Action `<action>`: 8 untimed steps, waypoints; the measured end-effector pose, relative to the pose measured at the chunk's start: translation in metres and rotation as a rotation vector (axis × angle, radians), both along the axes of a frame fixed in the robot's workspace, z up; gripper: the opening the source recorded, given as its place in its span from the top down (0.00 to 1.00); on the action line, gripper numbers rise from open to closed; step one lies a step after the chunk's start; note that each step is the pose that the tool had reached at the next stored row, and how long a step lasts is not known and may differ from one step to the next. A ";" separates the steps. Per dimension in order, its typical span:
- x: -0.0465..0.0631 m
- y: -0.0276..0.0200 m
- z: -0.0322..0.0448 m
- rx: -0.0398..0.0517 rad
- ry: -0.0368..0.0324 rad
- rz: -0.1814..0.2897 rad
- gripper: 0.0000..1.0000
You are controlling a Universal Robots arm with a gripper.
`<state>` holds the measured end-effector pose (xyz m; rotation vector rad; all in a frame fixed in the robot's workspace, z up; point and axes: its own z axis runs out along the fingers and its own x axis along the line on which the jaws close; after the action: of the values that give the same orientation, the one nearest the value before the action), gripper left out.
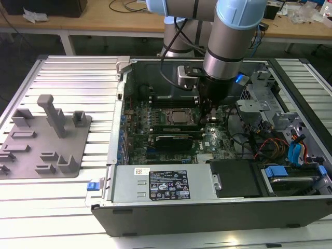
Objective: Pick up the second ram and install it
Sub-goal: 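Press down the second ram until it locks into place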
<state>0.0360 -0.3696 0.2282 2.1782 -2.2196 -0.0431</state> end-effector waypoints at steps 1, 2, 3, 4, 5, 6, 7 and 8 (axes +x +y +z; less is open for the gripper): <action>0.000 0.0001 0.0001 0.0003 -0.0001 0.000 0.92; 0.000 0.0003 0.0031 0.0029 -0.0005 0.000 0.92; 0.000 0.0001 0.0124 0.0006 -0.0002 0.000 0.92; 0.000 0.0001 0.0158 0.0006 -0.0002 0.000 0.92; 0.000 0.0001 0.0160 0.0007 -0.0002 0.000 0.92; 0.000 0.0000 0.0162 0.0005 -0.0002 0.000 0.92; -0.005 0.0000 0.0160 0.0004 -0.0001 0.000 0.92; -0.014 0.0001 0.0157 0.0005 -0.0001 0.000 0.92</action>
<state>0.0222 -0.3696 0.2439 2.1784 -2.2200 -0.0436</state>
